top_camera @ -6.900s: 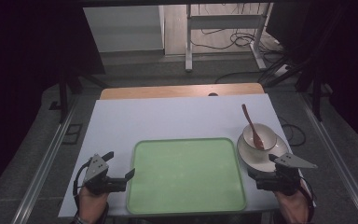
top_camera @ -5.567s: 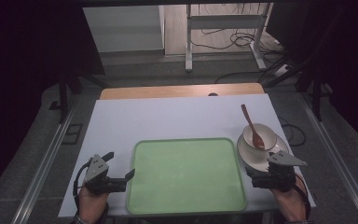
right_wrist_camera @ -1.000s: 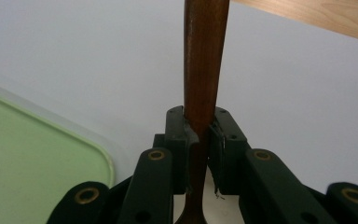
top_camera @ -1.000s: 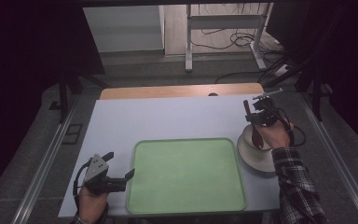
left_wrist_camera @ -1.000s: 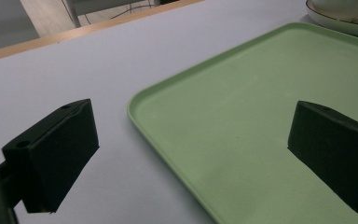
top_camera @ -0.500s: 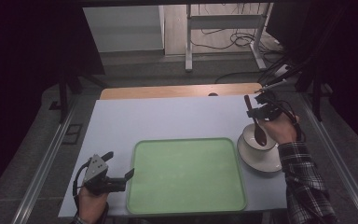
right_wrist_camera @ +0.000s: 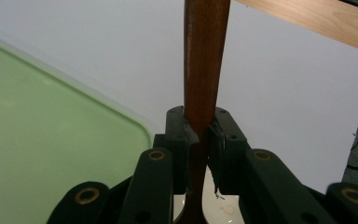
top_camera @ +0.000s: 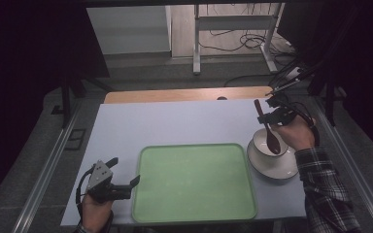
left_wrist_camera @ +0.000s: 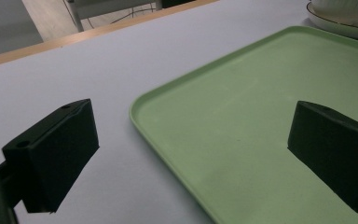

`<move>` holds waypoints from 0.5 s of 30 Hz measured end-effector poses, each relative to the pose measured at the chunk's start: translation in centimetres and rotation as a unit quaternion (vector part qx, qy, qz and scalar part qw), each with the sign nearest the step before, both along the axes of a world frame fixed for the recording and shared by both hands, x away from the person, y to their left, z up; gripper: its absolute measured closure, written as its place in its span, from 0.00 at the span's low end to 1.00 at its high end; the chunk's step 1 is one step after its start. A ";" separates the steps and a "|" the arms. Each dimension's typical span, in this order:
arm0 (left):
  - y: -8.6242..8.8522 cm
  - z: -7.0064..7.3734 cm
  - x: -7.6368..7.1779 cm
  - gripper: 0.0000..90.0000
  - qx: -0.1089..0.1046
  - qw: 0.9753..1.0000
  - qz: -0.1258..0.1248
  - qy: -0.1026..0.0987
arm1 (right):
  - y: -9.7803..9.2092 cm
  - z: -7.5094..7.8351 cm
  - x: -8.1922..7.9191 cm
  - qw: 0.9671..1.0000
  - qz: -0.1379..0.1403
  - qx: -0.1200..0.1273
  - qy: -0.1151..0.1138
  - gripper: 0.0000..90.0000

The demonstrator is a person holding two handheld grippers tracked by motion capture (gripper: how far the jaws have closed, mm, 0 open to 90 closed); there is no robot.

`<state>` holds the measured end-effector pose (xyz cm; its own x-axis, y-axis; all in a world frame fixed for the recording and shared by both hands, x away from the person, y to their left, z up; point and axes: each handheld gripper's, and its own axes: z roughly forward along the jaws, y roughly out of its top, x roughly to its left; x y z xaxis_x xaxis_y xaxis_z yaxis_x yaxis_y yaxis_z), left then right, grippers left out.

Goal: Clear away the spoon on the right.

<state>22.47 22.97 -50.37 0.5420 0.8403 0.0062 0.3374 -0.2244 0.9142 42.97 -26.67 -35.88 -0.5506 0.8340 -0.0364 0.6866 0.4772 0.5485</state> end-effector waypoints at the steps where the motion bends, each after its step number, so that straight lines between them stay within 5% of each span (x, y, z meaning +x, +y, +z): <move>1: 0.0 0.0 0.0 0.02 0.000 1.000 0.000 0.000 | 0.1 0.1 -0.1 1.000 0.001 0.000 0.003 0.88; 15: -0.1 0.0 0.0 0.02 0.000 1.000 -0.001 0.000 | 1.9 -0.4 -1.9 0.999 0.017 -0.009 0.038 0.88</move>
